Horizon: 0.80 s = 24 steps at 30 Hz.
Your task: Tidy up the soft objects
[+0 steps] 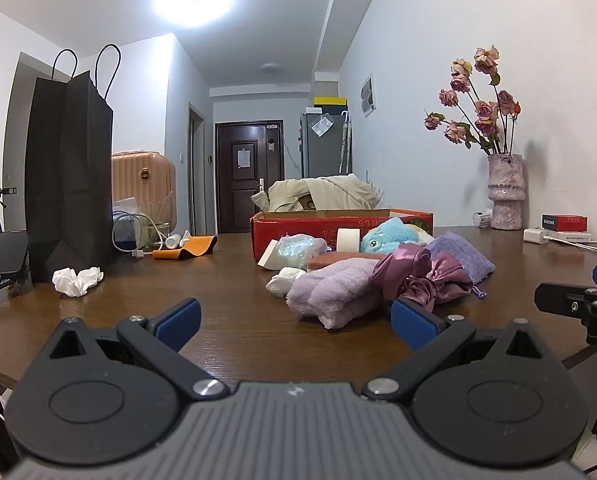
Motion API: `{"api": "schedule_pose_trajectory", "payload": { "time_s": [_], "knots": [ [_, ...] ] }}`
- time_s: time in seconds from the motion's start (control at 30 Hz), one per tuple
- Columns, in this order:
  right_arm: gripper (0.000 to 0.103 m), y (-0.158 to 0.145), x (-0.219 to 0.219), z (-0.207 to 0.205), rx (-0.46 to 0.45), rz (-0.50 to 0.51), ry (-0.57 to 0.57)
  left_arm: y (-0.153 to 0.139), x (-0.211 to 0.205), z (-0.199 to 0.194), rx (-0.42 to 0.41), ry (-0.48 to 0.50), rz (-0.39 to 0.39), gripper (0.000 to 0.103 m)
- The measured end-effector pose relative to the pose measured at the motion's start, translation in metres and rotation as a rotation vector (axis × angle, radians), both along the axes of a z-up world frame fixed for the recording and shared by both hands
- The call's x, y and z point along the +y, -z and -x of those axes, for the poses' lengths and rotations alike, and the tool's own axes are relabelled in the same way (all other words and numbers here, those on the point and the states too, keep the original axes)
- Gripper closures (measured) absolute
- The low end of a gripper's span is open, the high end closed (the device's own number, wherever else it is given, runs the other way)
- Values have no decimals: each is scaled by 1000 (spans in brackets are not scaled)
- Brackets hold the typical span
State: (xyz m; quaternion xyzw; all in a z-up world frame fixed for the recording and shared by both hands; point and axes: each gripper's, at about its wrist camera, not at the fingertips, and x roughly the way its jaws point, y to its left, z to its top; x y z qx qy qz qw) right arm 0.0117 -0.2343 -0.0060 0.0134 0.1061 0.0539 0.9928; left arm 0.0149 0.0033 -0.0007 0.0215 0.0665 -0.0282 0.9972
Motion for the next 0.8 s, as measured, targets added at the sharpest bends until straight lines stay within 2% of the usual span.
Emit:
{"api": "schedule_pose_trajectory", "payload": {
  "time_s": [0.8],
  "knots": [
    [0, 1, -1, -2, 12, -8, -1, 2, 0, -2, 4, 1, -4, 0]
  ]
}}
